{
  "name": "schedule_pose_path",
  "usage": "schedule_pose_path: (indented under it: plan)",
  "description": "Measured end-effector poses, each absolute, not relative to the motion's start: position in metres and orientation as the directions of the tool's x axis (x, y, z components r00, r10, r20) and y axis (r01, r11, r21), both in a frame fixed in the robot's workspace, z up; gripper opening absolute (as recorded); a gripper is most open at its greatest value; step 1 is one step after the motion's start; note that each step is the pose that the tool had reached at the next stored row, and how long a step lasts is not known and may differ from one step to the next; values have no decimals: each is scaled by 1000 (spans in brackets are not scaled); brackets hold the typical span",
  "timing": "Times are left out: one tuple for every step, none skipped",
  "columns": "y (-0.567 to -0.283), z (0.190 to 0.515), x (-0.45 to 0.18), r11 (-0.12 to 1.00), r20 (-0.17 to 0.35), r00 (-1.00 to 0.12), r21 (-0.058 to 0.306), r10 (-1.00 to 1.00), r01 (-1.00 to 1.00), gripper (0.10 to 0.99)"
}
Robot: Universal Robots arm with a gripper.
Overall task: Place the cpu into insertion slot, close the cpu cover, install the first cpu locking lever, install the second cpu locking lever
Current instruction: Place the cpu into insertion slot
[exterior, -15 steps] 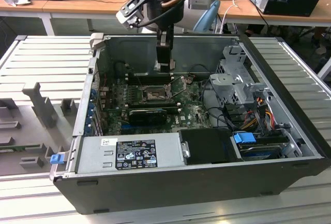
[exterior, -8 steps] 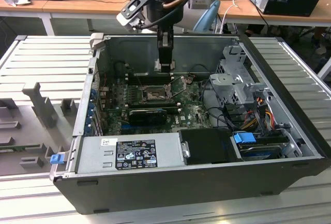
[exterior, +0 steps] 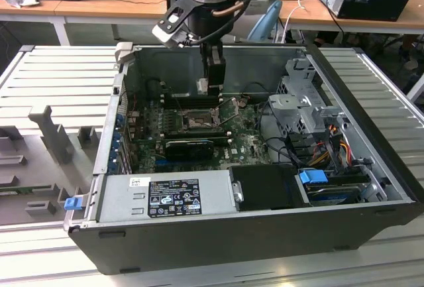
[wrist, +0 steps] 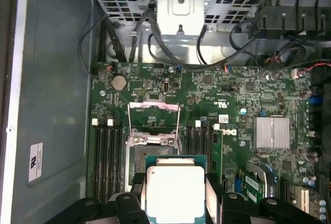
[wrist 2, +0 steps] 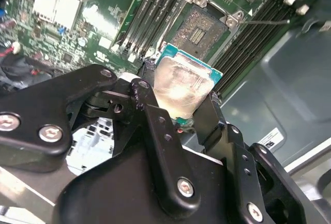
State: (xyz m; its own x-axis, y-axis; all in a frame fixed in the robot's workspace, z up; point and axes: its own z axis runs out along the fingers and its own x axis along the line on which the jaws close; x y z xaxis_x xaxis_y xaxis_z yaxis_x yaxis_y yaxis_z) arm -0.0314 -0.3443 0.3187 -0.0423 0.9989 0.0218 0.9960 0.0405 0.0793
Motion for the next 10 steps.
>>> schedule_pose_path:
  plan:
    - [-344,319,-31,44,22,-46,79,999,996,541]
    - [-344,318,-31,47,22,-49,79,999,996,541]
    - [-344,318,-31,49,22,-51,79,998,996,541]
    - [-344,317,-31,50,22,-52,79,998,996,541]
    - [-344,317,-31,51,22,-53,79,998,996,541]
    - [-344,316,-31,52,22,-54,79,998,996,541]
    - [-344,315,-31,52,22,-54,79,998,995,541]
    - [-344,315,-31,52,22,-54,79,998,995,541]
    - [-344,315,-31,52,22,-54,79,998,995,541]
    - [-344,314,-31,54,22,-56,79,998,995,541]
